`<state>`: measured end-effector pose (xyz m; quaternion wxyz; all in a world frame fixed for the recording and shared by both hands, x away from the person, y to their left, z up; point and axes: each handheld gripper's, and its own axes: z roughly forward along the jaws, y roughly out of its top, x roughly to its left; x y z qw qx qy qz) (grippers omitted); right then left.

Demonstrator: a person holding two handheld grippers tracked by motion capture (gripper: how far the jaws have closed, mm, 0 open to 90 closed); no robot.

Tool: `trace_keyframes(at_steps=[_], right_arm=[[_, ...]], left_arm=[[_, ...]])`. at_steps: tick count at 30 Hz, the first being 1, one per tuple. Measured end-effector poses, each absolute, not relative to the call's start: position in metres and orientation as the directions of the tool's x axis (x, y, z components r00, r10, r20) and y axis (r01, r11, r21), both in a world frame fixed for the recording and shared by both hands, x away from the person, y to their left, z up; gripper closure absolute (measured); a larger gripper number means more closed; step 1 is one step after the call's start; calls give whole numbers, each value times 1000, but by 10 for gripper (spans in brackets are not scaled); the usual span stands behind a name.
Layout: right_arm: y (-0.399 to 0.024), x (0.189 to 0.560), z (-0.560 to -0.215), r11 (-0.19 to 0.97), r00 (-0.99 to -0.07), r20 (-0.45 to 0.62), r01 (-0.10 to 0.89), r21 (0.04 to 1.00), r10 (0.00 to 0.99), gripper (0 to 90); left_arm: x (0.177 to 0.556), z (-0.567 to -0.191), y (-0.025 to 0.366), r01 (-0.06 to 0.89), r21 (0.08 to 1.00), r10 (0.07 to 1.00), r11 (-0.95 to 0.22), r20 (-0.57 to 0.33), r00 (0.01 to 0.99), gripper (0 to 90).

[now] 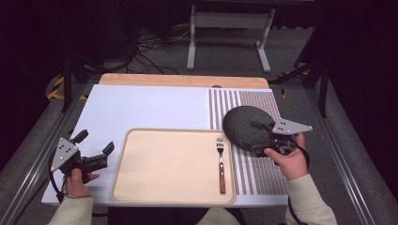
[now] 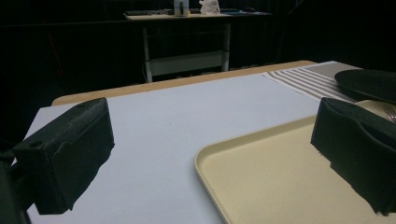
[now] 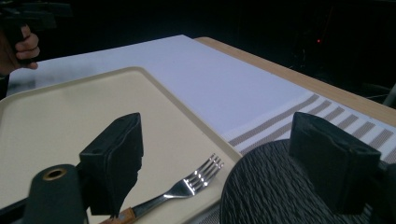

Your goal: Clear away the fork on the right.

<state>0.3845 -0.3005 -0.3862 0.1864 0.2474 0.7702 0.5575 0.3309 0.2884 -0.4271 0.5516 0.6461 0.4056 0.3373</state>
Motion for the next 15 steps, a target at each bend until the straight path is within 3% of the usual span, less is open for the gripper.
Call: trace_keyframes(at_steps=[8,15], right_arm=[[-334,371,-418,173,-764,33,188,967,644,166],[-347,366,-437,170,-741,61,233,957,669,164]], left_arm=[[329,-427,287,139,988,896,-65,-4,444,0],[329,-428,288,136,988,893,-66,-3,451,0]])
